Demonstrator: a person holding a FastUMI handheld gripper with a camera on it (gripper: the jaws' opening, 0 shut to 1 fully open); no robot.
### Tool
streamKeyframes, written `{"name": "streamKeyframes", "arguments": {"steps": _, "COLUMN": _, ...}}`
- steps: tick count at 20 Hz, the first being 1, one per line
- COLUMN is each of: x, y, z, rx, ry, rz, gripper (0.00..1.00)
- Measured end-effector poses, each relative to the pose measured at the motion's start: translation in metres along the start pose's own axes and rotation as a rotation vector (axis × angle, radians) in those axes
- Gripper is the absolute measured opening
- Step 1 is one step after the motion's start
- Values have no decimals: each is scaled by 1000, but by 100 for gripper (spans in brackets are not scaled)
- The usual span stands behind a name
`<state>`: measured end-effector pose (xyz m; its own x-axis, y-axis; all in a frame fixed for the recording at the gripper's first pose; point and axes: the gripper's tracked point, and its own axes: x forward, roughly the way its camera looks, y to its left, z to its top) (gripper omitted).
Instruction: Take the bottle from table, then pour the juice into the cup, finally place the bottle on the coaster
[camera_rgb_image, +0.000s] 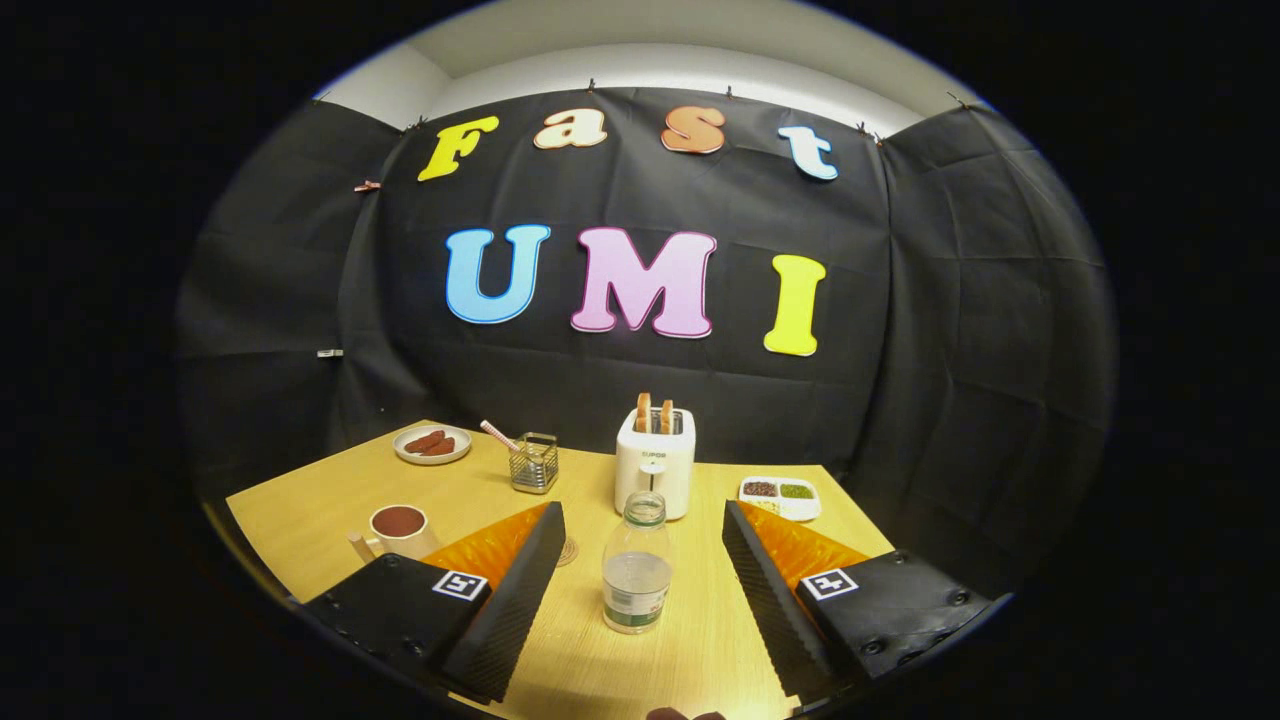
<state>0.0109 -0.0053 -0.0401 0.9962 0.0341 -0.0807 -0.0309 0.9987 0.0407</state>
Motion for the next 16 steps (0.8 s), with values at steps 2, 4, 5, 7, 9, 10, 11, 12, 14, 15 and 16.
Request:
{"name": "streamKeyframes", "arguments": {"steps": 2, "x": 8, "y": -1, "z": -4, "rx": 1, "ry": 2, "rz": 3, "gripper": 97}}
{"name": "streamKeyframes", "arguments": {"steps": 4, "x": 18, "y": -3, "z": -8, "rx": -20, "ry": -1, "rz": -2, "gripper": 97}}
{"name": "streamKeyframes", "arguments": {"steps": 5, "x": 23, "y": -4, "z": -9, "rx": -23, "ry": -2, "rz": -1, "gripper": 97}}
{"name": "streamKeyframes", "arguments": {"steps": 7, "x": 33, "y": -2, "z": -17, "rx": -15, "ry": 8, "rz": 7, "gripper": 97}}
{"name": "streamKeyframes", "arguments": {"steps": 9, "x": 43, "y": 1, "z": -24, "rx": -10, "ry": 19, "rz": 15, "gripper": 97}}
{"name": "streamKeyframes", "arguments": {"steps": 10, "x": 48, "y": 2, "z": -26, "rx": -11, "ry": 22, "rz": 17, "gripper": 97}}
{"name": "streamKeyframes", "arguments": {"steps": 11, "x": 53, "y": 3, "z": -30, "rx": -13, "ry": 26, "rz": 18, "gripper": 97}}
{"name": "streamKeyframes", "arguments": {"steps": 12, "x": 57, "y": 4, "z": -35, "rx": -14, "ry": 31, "rz": 22, "gripper": 97}}
{"name": "streamKeyframes", "arguments": {"steps": 14, "x": 64, "y": 4, "z": -44, "rx": -15, "ry": 46, "rz": 23, "gripper": 98}}
{"name": "streamKeyframes", "arguments": {"steps": 15, "x": 65, "y": 3, "z": -49, "rx": -14, "ry": 52, "rz": 23, "gripper": 97}}
{"name": "streamKeyframes", "arguments": {"steps": 16, "x": 67, "y": 2, "z": -54, "rx": -13, "ry": 58, "rz": 21, "gripper": 98}}
